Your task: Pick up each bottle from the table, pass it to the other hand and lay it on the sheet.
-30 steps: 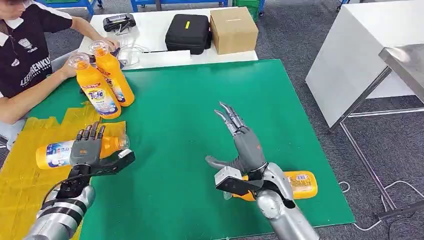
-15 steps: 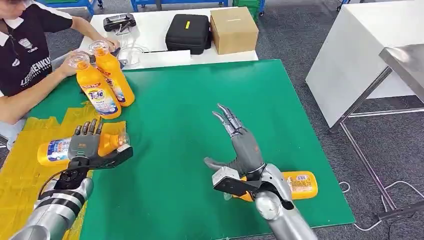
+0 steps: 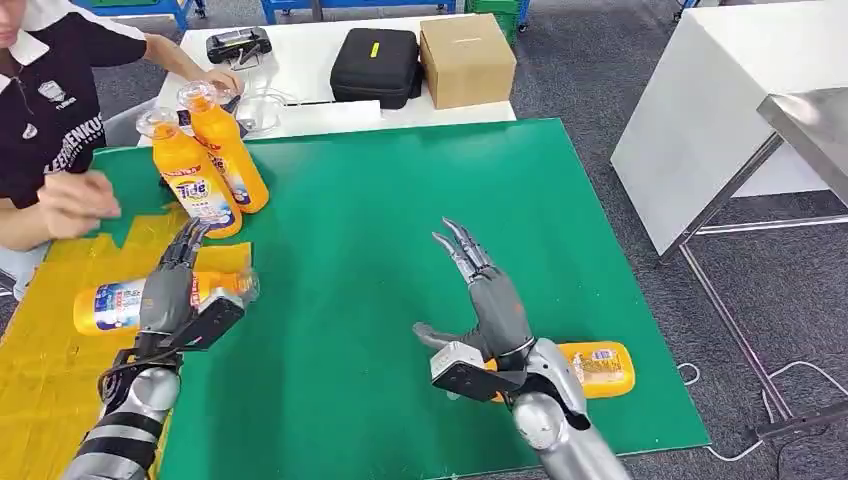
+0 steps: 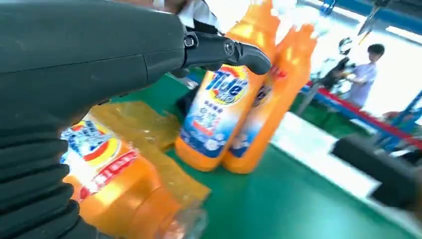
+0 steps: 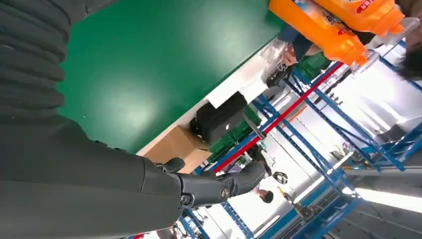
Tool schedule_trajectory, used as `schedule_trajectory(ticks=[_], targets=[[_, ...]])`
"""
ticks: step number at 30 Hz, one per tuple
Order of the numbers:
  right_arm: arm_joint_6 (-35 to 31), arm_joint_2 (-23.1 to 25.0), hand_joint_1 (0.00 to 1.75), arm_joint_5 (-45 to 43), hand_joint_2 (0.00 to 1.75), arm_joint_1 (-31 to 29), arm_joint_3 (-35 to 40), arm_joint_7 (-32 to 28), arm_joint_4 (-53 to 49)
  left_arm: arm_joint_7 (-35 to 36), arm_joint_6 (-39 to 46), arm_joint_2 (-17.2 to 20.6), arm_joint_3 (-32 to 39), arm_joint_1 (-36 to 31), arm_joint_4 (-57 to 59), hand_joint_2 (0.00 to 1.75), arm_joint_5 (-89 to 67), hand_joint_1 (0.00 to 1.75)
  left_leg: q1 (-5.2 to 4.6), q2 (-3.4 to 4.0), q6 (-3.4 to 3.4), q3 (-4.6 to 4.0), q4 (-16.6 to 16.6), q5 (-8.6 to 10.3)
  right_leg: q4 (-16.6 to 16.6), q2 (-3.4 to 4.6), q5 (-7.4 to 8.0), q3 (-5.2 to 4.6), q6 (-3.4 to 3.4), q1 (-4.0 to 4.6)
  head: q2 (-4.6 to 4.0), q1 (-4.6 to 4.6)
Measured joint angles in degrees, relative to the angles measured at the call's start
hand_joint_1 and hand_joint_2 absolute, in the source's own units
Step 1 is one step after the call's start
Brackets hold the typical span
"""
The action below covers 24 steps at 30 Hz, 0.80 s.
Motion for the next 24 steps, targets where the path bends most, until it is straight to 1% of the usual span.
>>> schedule_trajectory(ticks=[4, 8, 11, 14, 16, 18, 19, 21, 24], targets=[[-0.42, -0.37, 0.00, -0.07, 1.75, 0.25, -0.15, -0.04, -0.02, -3.23, -4.24, -0.04, 0.81, 2.65, -4.87, 1.75, 6.51, 0.00, 0.00, 0.00, 0.00, 0.00, 0.00, 0.00, 0.00, 0.00, 0.00, 0.01, 0.00, 0.00, 0.00, 0.00], [-0.52, -0.79, 0.00, -0.09, 1.75, 0.28, -0.20, -0.02, 0.00, -4.08, -5.37, -0.15, 1.31, 4.14, -7.62, 1.75, 8.30, 0.00, 0.00, -0.01, 0.00, 0.00, 0.00, 0.00, 0.00, 0.00, 0.00, 0.01, 0.00, 0.00, 0.00, 0.00], [0.00, -2.01, 0.00, 4.12, 1.75, 0.28, -0.02, 1.18, -0.02, -5.64, -8.61, -0.37, 1.79, 5.25, -9.33, 1.75, 12.22, 0.00, -0.01, -0.02, 0.00, 0.00, 0.00, 0.00, -0.01, 0.00, 0.00, 0.01, 0.00, -0.01, 0.00, 0.00], [0.42, -3.67, 0.00, 5.75, 1.75, 0.51, 0.15, 1.68, -0.02, -6.07, -9.48, -0.72, 2.23, 6.30, -10.48, 1.75, 13.43, 0.00, -0.01, -0.03, 0.00, -0.03, 0.01, 0.00, -0.01, -0.01, 0.00, 0.00, 0.00, -0.02, 0.00, 0.00], [1.69, -4.88, 0.00, 8.62, 1.75, 0.54, 0.44, 2.87, -0.18, -6.31, -10.49, -0.87, 2.34, 6.63, -11.08, 1.75, 14.20, 0.00, -0.02, -0.04, 0.01, -0.02, 0.01, 0.00, -0.02, -0.01, 0.00, 0.01, 0.00, -0.02, 0.00, 0.00], [4.08, -7.51, 0.00, 12.34, 1.75, 0.57, 1.18, 4.28, -0.50, -6.53, -11.42, -1.29, 2.47, 7.02, -11.56, 1.75, 15.03, 0.00, -0.02, -0.08, 0.01, -0.02, 0.01, 0.00, -0.04, -0.03, 0.00, 0.01, 0.00, -0.04, 0.00, 0.00], [5.08, -9.06, 0.00, 12.85, 1.75, 0.71, 1.49, 4.35, -0.63, -6.60, -11.71, -1.49, 2.58, 7.28, -11.67, 1.75, 15.25, 0.00, -0.02, -0.07, 0.01, -0.02, 0.02, 0.00, -0.04, -0.06, 0.00, 0.01, 0.00, -0.05, 0.00, -0.02], [6.73, -13.60, 0.00, 13.33, 1.75, 1.28, 1.68, 4.09, -1.14, -6.95, -12.06, -1.92, 2.71, 7.71, -11.66, 1.75, 15.38, 0.00, -0.03, -0.11, 0.02, -0.05, 0.03, 0.00, -0.05, -0.14, 0.00, 0.01, 0.01, -0.09, 0.00, 0.00], [7.59, -20.33, 0.00, 12.70, 1.75, 2.68, 1.09, 1.99, -2.25, -7.60, -12.15, -2.47, 2.71, 7.91, -11.51, 1.75, 15.45, 0.00, -0.09, -0.13, 0.05, -0.08, 0.04, -0.02, -0.07, -0.13, 0.00, 0.03, 0.02, -0.11, 0.00, 0.00]])
